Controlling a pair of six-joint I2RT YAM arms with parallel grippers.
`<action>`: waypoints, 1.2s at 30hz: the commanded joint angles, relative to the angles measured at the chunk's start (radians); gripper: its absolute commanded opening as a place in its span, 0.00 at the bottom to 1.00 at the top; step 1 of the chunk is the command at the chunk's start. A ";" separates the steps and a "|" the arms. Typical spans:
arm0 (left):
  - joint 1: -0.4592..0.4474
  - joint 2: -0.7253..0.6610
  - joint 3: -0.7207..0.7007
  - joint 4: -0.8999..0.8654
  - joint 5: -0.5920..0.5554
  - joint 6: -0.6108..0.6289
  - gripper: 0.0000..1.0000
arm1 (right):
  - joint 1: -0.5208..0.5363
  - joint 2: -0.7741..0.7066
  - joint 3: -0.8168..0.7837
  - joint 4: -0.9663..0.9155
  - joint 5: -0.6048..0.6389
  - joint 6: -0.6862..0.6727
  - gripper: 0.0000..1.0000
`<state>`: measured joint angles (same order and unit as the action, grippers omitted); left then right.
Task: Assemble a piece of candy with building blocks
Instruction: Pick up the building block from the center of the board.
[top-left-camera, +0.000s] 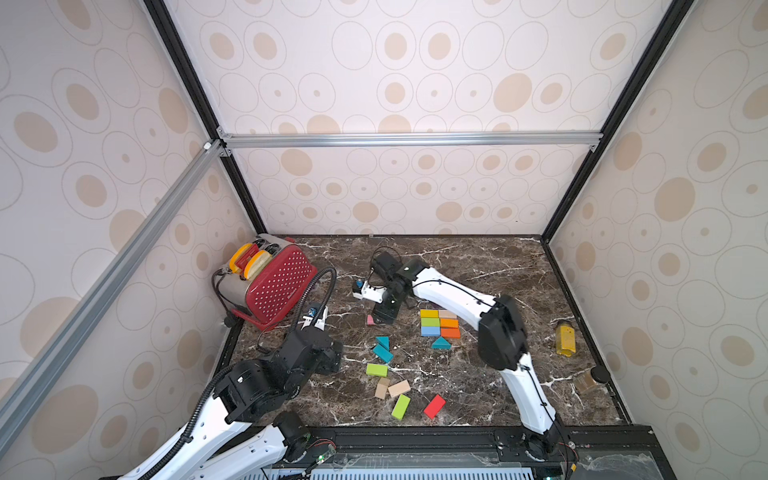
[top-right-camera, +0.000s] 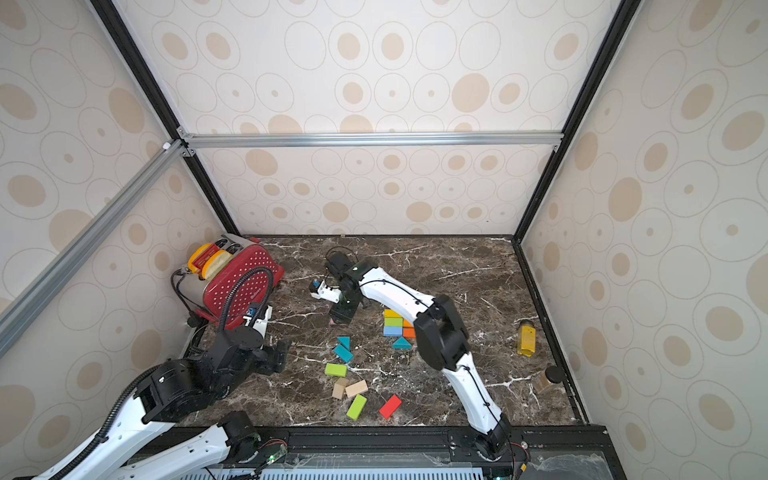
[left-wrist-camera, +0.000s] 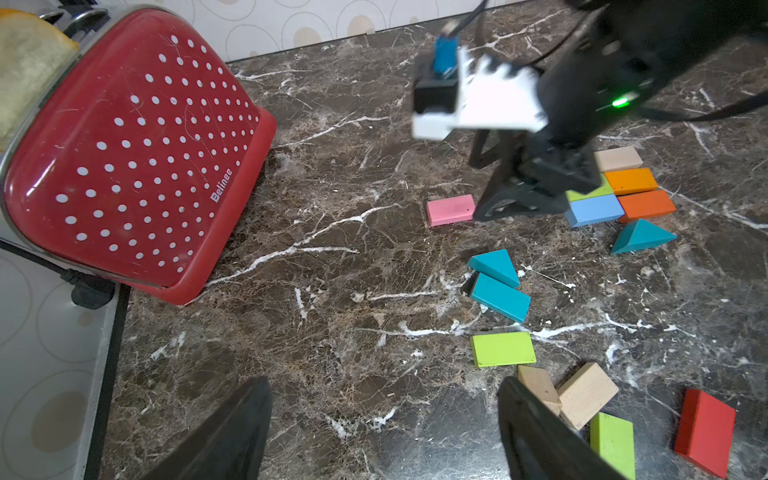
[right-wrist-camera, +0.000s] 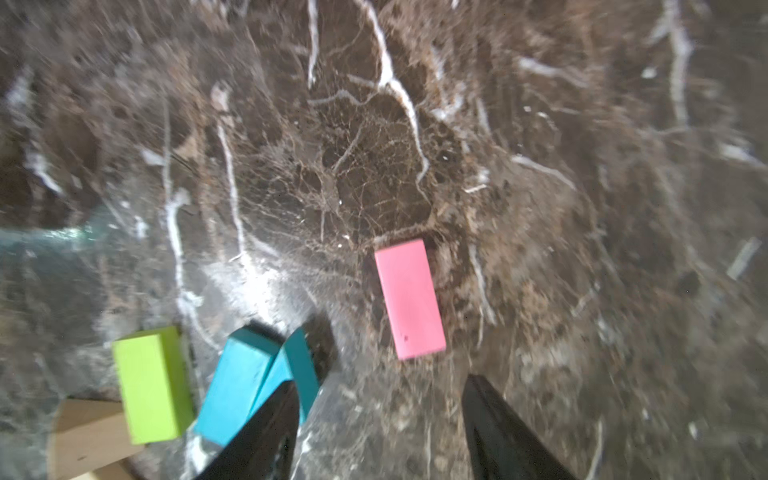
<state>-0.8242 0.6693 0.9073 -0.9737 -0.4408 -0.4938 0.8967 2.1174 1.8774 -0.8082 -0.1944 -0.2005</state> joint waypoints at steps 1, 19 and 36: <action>0.007 0.009 0.031 -0.026 -0.023 -0.027 0.86 | -0.004 -0.223 -0.295 0.216 0.018 0.255 0.64; 0.008 -0.007 0.000 0.017 0.035 -0.051 0.86 | 0.188 -0.187 -0.632 0.467 0.119 0.538 0.60; 0.008 0.010 -0.005 0.029 0.044 -0.037 0.86 | 0.207 -0.096 -0.563 0.367 0.196 0.540 0.51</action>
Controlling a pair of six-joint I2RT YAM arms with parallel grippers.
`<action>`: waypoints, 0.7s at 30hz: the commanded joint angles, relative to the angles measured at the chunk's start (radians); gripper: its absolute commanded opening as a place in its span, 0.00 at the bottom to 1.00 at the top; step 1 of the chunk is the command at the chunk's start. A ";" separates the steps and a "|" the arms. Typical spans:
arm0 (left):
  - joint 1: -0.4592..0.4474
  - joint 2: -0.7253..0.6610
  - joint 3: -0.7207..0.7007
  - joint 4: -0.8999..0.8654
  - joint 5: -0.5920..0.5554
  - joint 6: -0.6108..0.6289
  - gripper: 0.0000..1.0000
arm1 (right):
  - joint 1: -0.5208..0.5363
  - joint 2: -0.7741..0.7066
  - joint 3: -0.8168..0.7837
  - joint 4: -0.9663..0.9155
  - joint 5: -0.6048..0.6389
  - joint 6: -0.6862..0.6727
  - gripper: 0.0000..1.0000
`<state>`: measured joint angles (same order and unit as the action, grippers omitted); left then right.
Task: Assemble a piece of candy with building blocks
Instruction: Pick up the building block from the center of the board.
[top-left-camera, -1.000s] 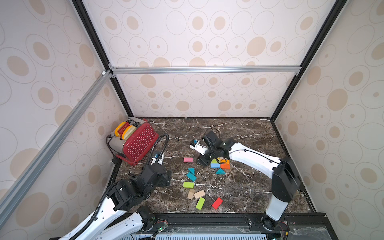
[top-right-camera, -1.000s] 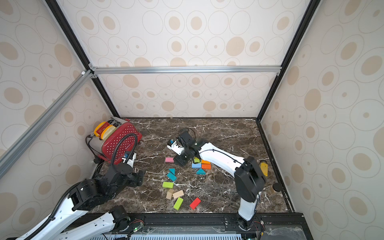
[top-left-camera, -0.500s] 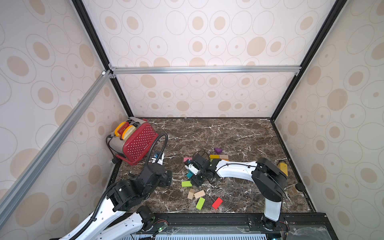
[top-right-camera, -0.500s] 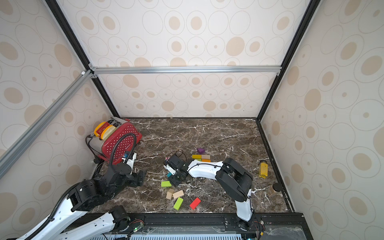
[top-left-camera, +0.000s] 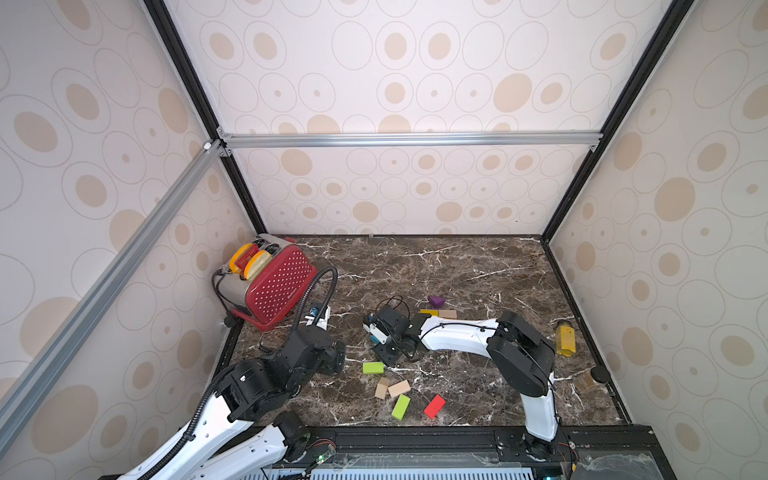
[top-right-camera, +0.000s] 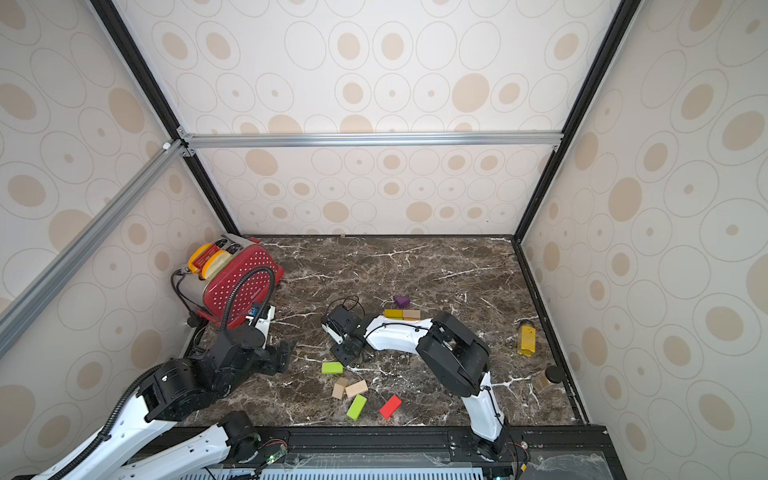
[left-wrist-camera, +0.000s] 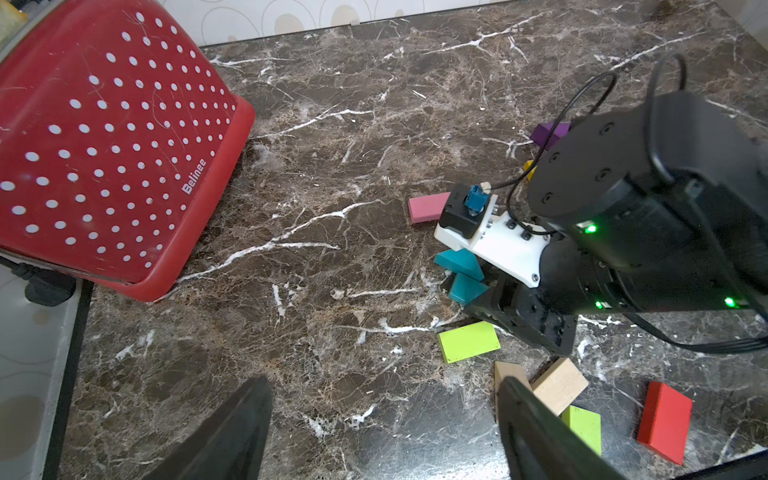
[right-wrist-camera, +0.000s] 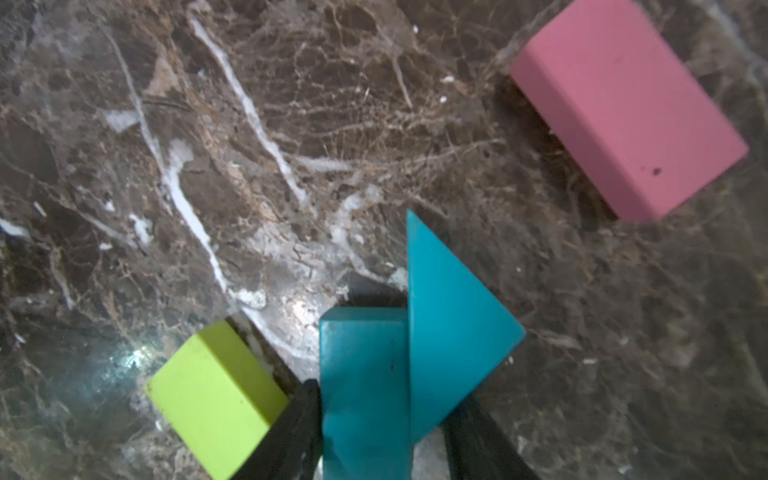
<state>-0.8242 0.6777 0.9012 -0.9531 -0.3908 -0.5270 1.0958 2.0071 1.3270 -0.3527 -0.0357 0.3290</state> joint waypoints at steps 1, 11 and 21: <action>0.007 0.003 0.001 0.008 -0.006 -0.003 0.86 | 0.009 0.014 -0.012 -0.092 0.043 0.010 0.50; 0.007 0.003 -0.001 0.010 -0.003 -0.007 0.86 | 0.021 -0.021 -0.038 -0.089 0.082 -0.120 0.33; 0.008 0.005 0.002 0.010 0.004 -0.004 0.86 | -0.067 -0.204 -0.053 -0.141 -0.170 -0.505 0.30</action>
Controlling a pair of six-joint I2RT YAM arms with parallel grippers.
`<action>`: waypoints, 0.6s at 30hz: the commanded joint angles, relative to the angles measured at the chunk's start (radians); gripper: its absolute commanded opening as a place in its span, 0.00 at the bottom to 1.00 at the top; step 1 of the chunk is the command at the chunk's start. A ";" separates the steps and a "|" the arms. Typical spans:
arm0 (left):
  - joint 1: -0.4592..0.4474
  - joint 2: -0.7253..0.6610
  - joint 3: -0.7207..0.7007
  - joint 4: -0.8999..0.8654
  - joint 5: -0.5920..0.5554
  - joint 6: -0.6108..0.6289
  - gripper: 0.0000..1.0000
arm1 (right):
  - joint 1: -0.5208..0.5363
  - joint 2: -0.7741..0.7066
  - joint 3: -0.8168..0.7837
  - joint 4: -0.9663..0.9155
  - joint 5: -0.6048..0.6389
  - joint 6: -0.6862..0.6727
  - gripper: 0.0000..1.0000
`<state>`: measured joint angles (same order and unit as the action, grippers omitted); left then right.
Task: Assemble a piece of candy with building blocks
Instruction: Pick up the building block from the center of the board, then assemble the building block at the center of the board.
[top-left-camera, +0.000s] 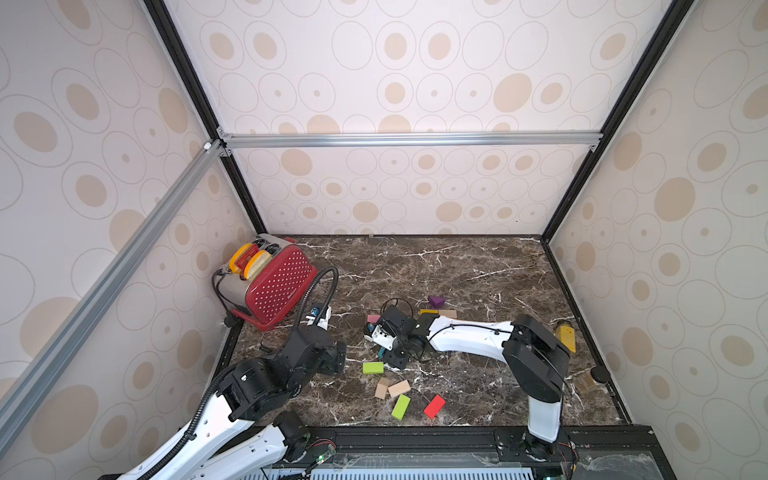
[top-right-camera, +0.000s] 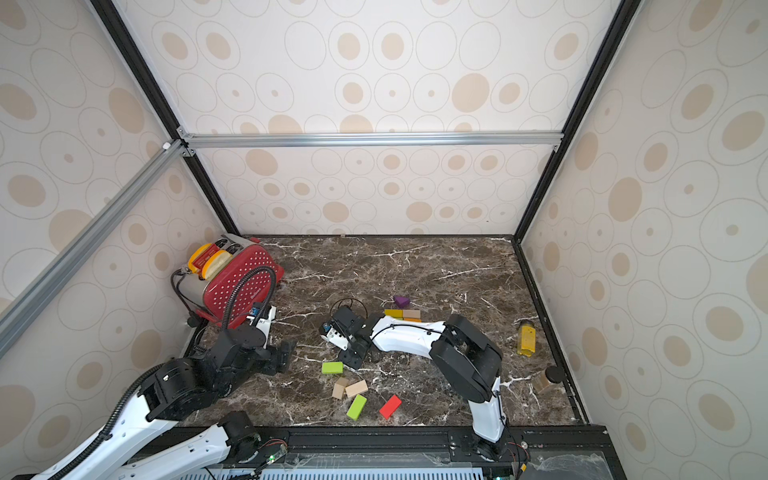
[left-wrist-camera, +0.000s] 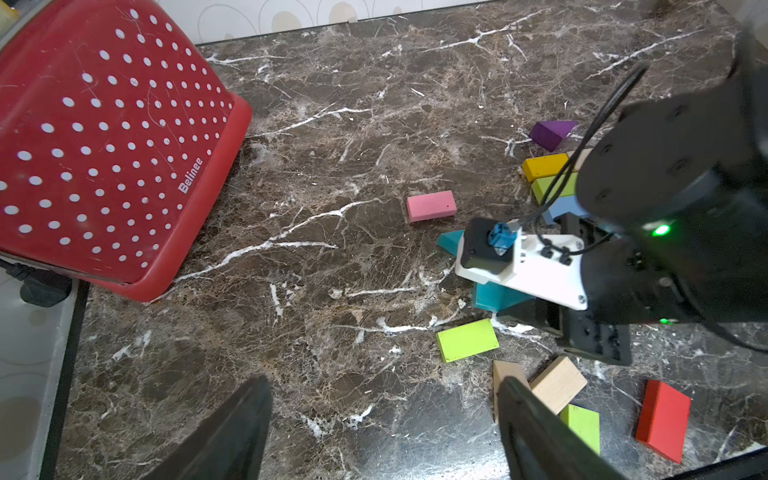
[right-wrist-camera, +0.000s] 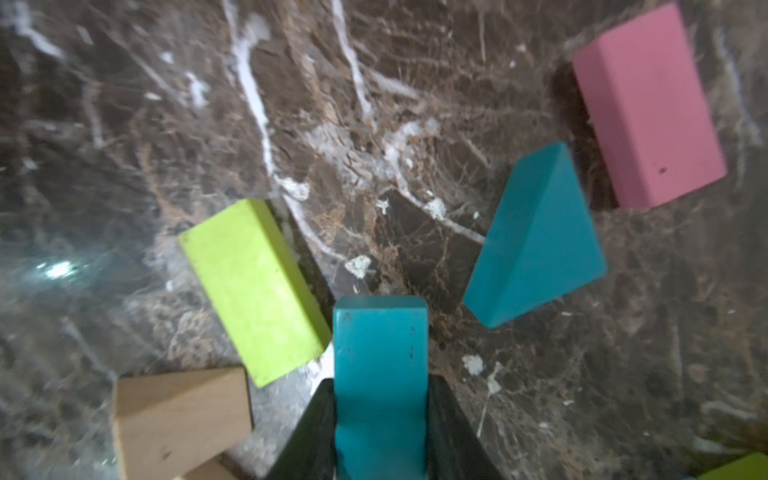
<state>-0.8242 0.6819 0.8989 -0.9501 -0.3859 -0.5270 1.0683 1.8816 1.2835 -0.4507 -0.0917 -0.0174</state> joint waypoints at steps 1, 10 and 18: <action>0.008 -0.001 0.005 0.006 0.001 -0.003 0.86 | -0.048 -0.089 -0.005 -0.055 -0.131 -0.197 0.31; 0.008 0.002 -0.003 0.017 0.010 0.002 0.86 | -0.224 0.016 0.135 -0.175 -0.176 -0.415 0.31; 0.008 0.088 0.013 0.034 0.182 0.050 0.84 | -0.312 0.160 0.248 -0.239 -0.227 -0.610 0.31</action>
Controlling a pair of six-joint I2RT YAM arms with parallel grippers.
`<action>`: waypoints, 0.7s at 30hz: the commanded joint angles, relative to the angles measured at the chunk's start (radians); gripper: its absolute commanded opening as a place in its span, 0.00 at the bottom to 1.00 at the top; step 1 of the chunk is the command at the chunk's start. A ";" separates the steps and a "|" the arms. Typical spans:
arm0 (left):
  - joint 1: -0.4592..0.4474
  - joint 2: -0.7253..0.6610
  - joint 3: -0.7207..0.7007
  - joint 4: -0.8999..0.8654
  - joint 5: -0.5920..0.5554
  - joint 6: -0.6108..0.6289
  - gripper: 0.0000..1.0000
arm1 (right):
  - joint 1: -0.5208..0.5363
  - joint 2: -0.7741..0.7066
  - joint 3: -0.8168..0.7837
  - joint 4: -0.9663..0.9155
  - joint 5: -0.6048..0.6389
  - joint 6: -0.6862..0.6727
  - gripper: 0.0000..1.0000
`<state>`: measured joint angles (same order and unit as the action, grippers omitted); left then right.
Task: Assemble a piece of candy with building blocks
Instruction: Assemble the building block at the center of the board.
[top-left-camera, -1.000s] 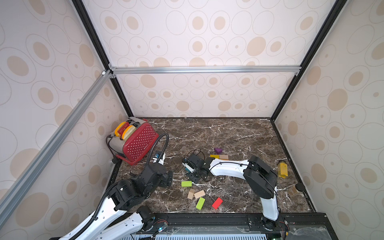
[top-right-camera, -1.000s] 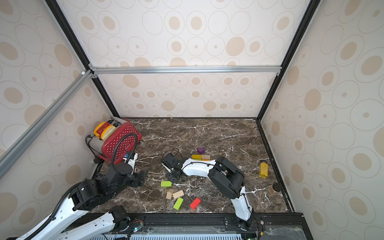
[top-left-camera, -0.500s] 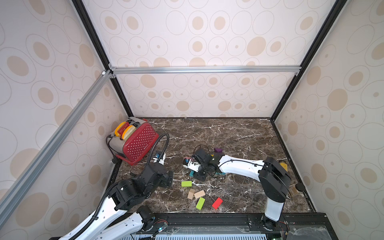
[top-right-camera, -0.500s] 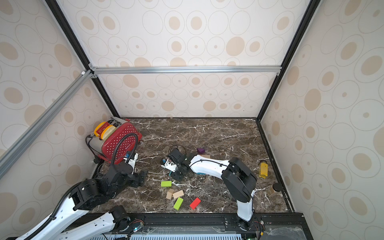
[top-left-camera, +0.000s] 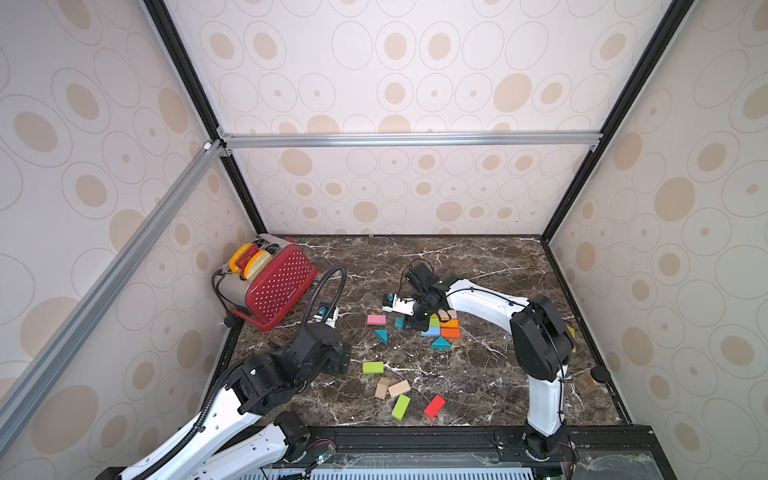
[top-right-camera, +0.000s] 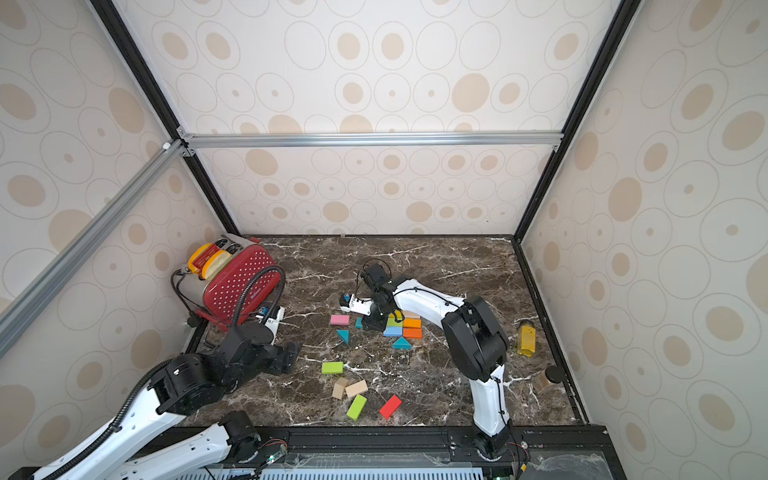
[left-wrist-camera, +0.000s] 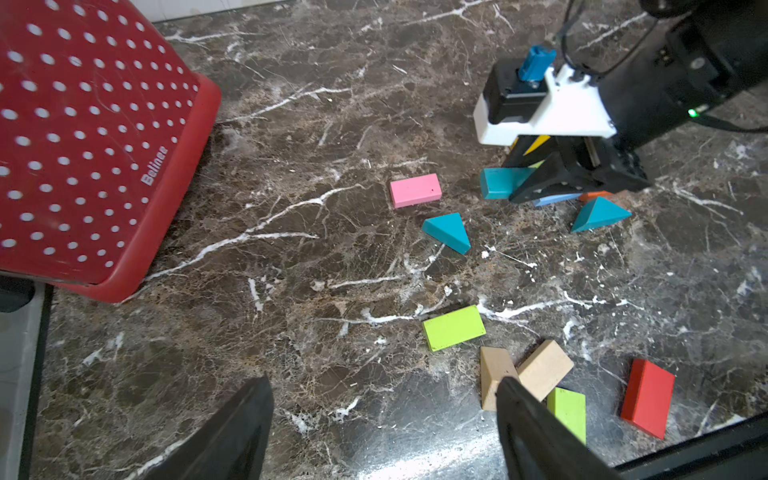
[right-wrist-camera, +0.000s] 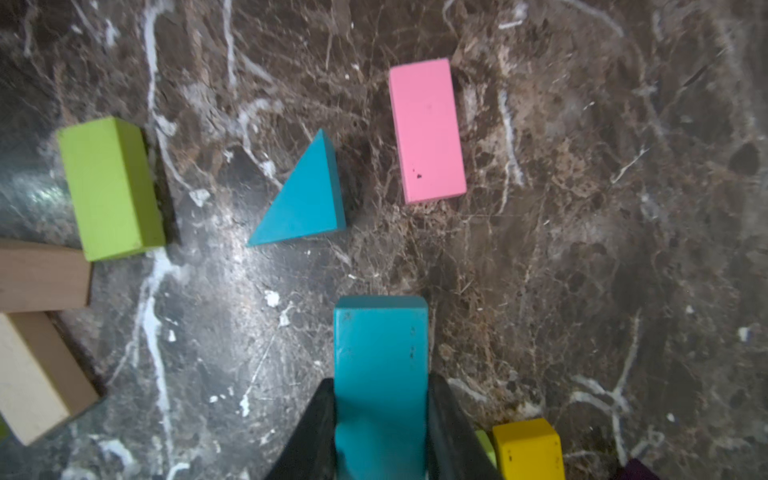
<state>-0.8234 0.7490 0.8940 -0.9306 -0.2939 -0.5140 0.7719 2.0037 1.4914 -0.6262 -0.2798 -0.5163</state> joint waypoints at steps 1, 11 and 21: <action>0.007 0.028 0.019 0.018 0.107 0.043 0.85 | -0.020 0.050 0.050 -0.069 -0.041 -0.128 0.32; 0.007 0.069 0.019 0.016 0.184 0.056 0.85 | -0.044 0.191 0.211 -0.142 -0.072 -0.224 0.32; 0.007 0.085 0.002 0.034 0.169 0.061 0.87 | -0.043 0.258 0.288 -0.153 -0.076 -0.238 0.32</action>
<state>-0.8227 0.8295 0.8932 -0.9035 -0.1204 -0.4728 0.7288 2.2311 1.7519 -0.7494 -0.3458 -0.7395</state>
